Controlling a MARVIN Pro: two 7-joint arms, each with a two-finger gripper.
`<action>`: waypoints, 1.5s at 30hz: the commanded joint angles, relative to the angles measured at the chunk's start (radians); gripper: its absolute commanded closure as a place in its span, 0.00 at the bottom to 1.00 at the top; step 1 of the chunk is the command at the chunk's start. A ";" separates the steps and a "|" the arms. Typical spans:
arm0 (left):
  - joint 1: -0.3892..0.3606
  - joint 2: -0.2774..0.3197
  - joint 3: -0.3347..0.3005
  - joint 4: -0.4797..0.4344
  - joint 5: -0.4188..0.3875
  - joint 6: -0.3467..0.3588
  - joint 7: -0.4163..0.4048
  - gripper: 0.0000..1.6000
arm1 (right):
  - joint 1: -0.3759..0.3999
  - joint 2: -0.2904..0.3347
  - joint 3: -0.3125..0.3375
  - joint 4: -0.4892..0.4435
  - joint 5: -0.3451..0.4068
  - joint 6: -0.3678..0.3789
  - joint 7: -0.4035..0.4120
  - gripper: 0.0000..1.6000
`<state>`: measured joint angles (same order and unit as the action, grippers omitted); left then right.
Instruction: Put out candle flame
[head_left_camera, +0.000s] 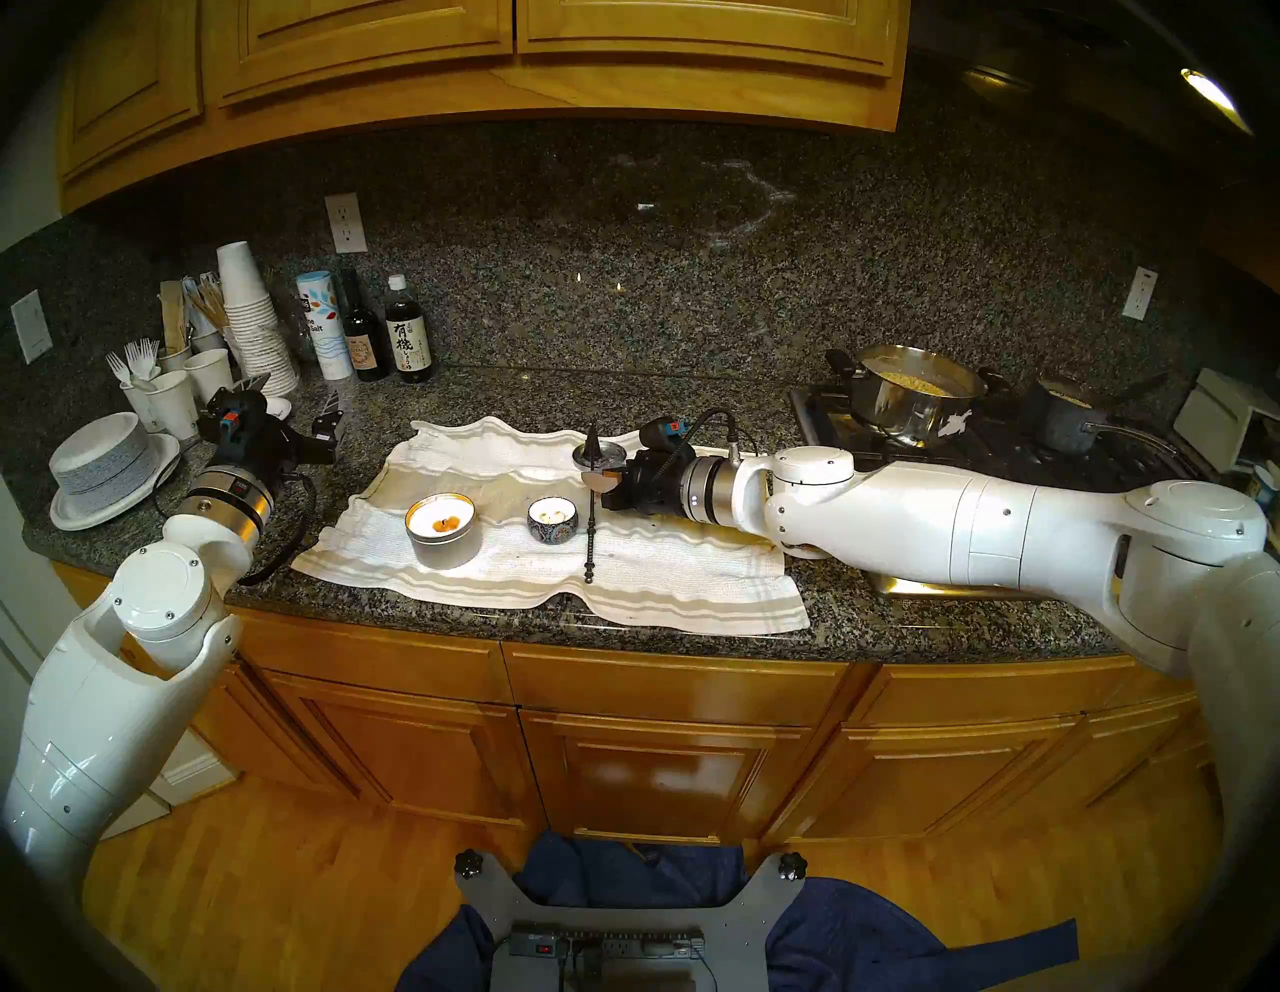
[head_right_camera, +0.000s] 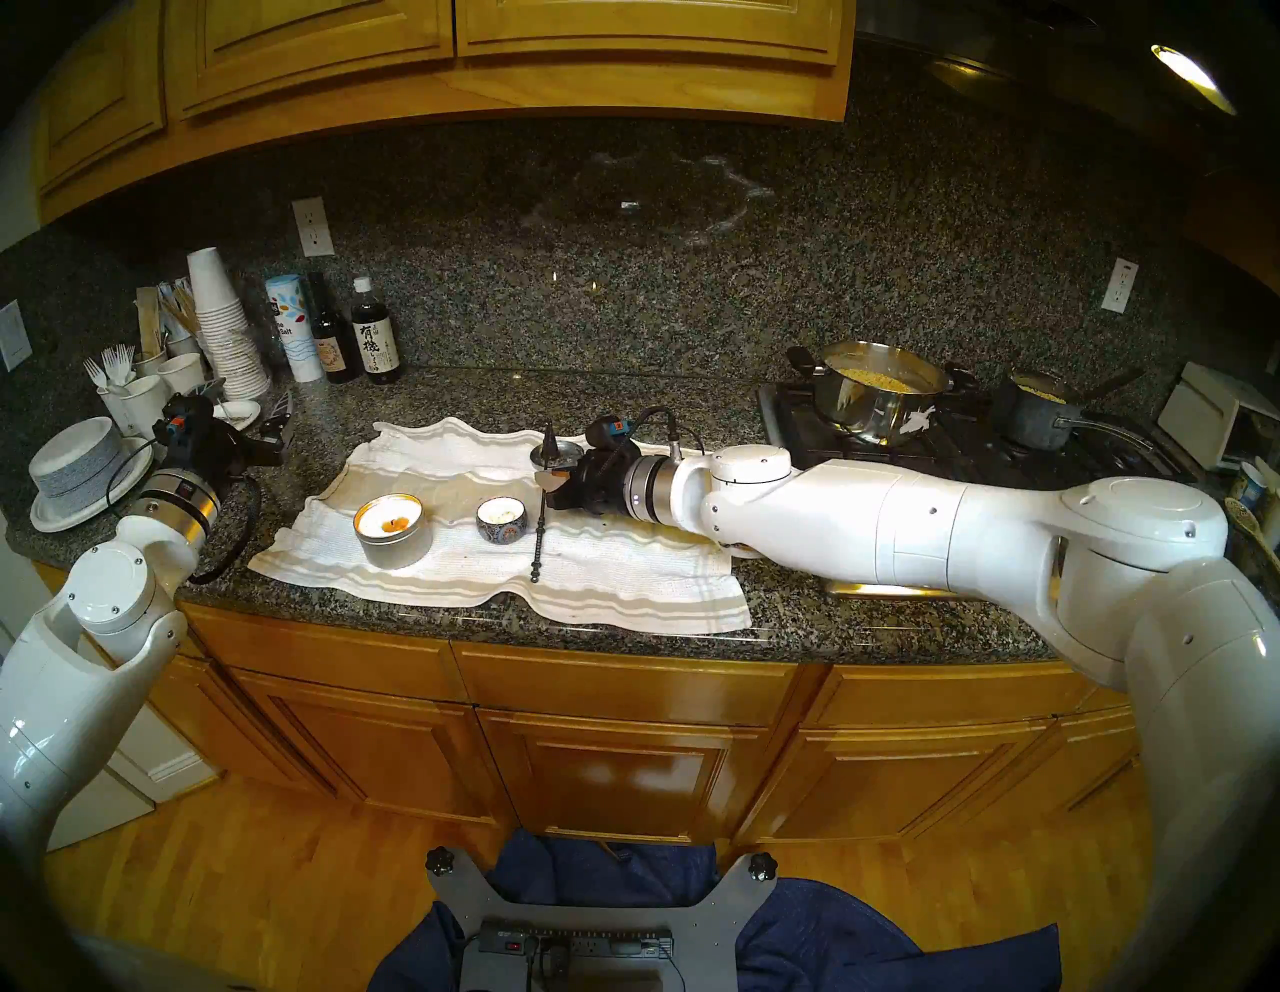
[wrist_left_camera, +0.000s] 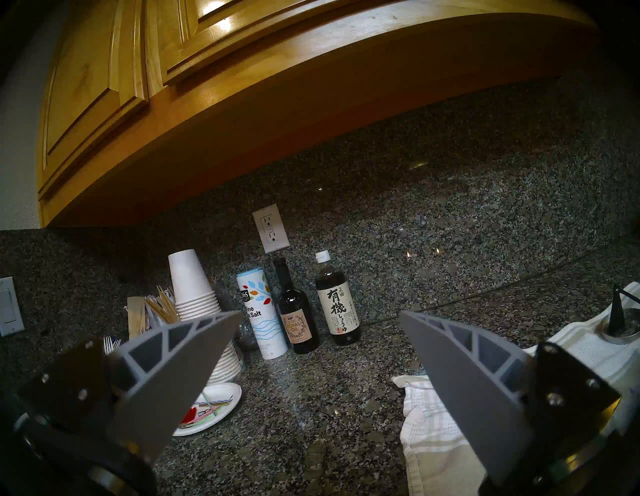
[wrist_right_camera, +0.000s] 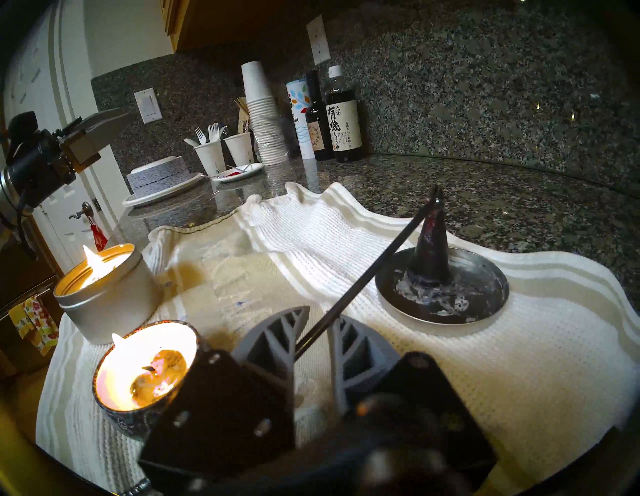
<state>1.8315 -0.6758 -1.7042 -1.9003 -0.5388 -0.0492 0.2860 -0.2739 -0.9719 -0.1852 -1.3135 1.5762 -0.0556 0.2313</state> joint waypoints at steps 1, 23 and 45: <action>-0.022 0.009 -0.022 -0.020 0.001 -0.017 -0.001 0.00 | 0.027 0.010 0.023 -0.003 0.005 -0.010 0.011 1.00; -0.022 0.011 -0.020 -0.020 0.000 -0.015 0.002 0.00 | 0.063 0.068 0.050 -0.063 0.052 -0.007 0.055 1.00; -0.023 0.013 -0.017 -0.020 -0.001 -0.013 0.005 0.00 | 0.190 0.210 0.061 -0.168 0.015 0.126 0.196 1.00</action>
<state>1.8319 -0.6722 -1.7002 -1.9005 -0.5406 -0.0490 0.2919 -0.1789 -0.8242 -0.1731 -1.4481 1.5920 0.0468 0.3770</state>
